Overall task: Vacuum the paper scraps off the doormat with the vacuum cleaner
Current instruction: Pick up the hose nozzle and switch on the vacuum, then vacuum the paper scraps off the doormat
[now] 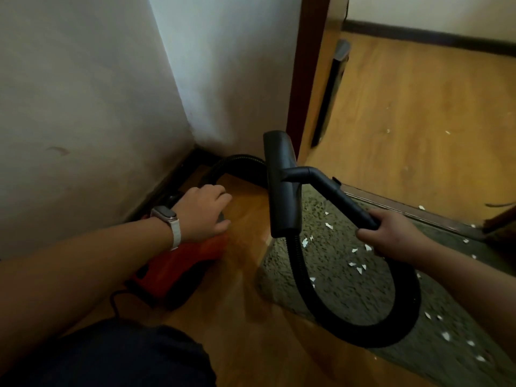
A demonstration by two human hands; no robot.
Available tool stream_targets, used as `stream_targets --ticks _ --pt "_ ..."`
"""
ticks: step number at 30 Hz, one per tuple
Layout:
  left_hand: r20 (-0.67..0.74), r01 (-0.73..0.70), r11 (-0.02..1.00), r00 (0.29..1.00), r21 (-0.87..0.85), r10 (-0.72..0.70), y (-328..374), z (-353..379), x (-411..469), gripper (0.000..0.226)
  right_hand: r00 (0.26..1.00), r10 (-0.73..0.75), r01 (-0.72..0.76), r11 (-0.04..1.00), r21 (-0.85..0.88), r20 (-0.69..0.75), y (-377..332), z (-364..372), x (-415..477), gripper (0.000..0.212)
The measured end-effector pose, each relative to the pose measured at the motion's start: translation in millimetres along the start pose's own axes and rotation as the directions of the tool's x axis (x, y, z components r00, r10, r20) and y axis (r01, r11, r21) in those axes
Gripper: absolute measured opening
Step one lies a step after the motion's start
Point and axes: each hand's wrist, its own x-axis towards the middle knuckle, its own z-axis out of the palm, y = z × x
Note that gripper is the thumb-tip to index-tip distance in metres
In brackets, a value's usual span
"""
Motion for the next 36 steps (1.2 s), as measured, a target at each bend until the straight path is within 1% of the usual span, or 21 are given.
stream_targets --ticks 2,5,8,11,13,14,15,17,18,19,21,23,25,28,31,32,34,36 --pt "0.025 -0.137 0.991 0.99 0.002 0.137 27 -5 13 0.054 1.0 0.012 -0.012 0.999 0.043 -0.005 10 -7 -7 0.01" --pt "0.076 -0.232 0.973 0.97 0.008 0.231 63 -1 46 0.052 0.999 0.042 -0.039 0.994 0.101 -0.028 21 -19 -8 0.011" --pt "0.124 -0.34 0.94 0.934 0.023 0.335 93 12 88 0.06 0.996 0.076 -0.067 0.985 0.157 -0.052 34 -26 -3 0.01" --pt "0.21 -0.456 0.888 0.874 0.052 0.437 110 33 120 0.07 0.991 0.124 -0.11 0.972 0.207 -0.058 51 -31 2 0.01" --pt "0.291 -0.555 0.827 0.809 0.091 0.511 118 47 134 0.076 0.984 0.166 -0.147 0.962 0.231 -0.066 61 -35 7 0.012" --pt "0.334 -0.62 0.775 0.761 0.12 0.557 122 53 139 0.077 0.979 0.19 -0.169 0.955 0.245 -0.068 66 -37 9 0.013" --pt "0.391 -0.687 0.714 0.699 0.134 0.599 129 58 141 0.078 0.974 0.215 -0.189 0.946 0.263 -0.071 70 -38 10 0.012" --pt "0.493 -0.791 0.604 0.566 0.099 0.66 146 71 144 0.078 0.964 0.253 -0.219 0.93 0.297 -0.084 78 -41 13 0.012" --pt "0.52 -0.822 0.565 0.511 0.065 0.684 157 77 143 0.075 0.958 0.271 -0.23 0.923 0.307 -0.096 83 -42 14 0.013" --pt "0.528 -0.84 0.542 0.472 0.026 0.706 170 83 141 0.069 0.952 0.285 -0.24 0.918 0.315 -0.107 86 -43 16 0.014" --pt "0.507 -0.844 0.532 0.428 -0.073 0.748 197 94 132 0.053 0.942 0.309 -0.252 0.908 0.334 -0.13 94 -45 19 0.015" --pt "0.484 -0.802 0.576 0.445 -0.159 0.753 221 100 120 0.041 0.928 0.344 -0.276 0.893 0.357 -0.142 103 -47 20 0.012" --pt "0.479 -0.743 0.633 0.483 -0.219 0.733 231 101 112 0.043 0.914 0.379 -0.303 0.875 0.377 -0.146 111 -49 18 0.01" --pt "0.395 -0.734 0.64 0.531 -0.227 0.75 218 97 115 0.043 0.901 0.405 -0.332 0.875 0.353 -0.154 127 -53 16 0.012" --pt "0.196 -0.744 0.625 0.594 -0.236 0.78 195 91 129 0.034 0.901 0.406 -0.368 0.901 0.228 -0.151 140 -56 18 0.014" --pt "0.156 -0.746 0.625 0.606 -0.231 0.78 188 88 134 0.032 0.902 0.405 -0.38 0.909 0.169 -0.151 144 -56 20 0.014" --pt "0.124 -0.761 0.62 0.608 -0.191 0.784 176 84 141 0.032 0.903 0.403 -0.397 0.915 0.075 -0.147 150 -51 25 0.016" --pt "0.123 -0.768 0.622 0.61 -0.153 0.783 163 80 145 0.036 0.906 0.403 -0.404 0.914 0.018 -0.129 153 -39 30 0.02"
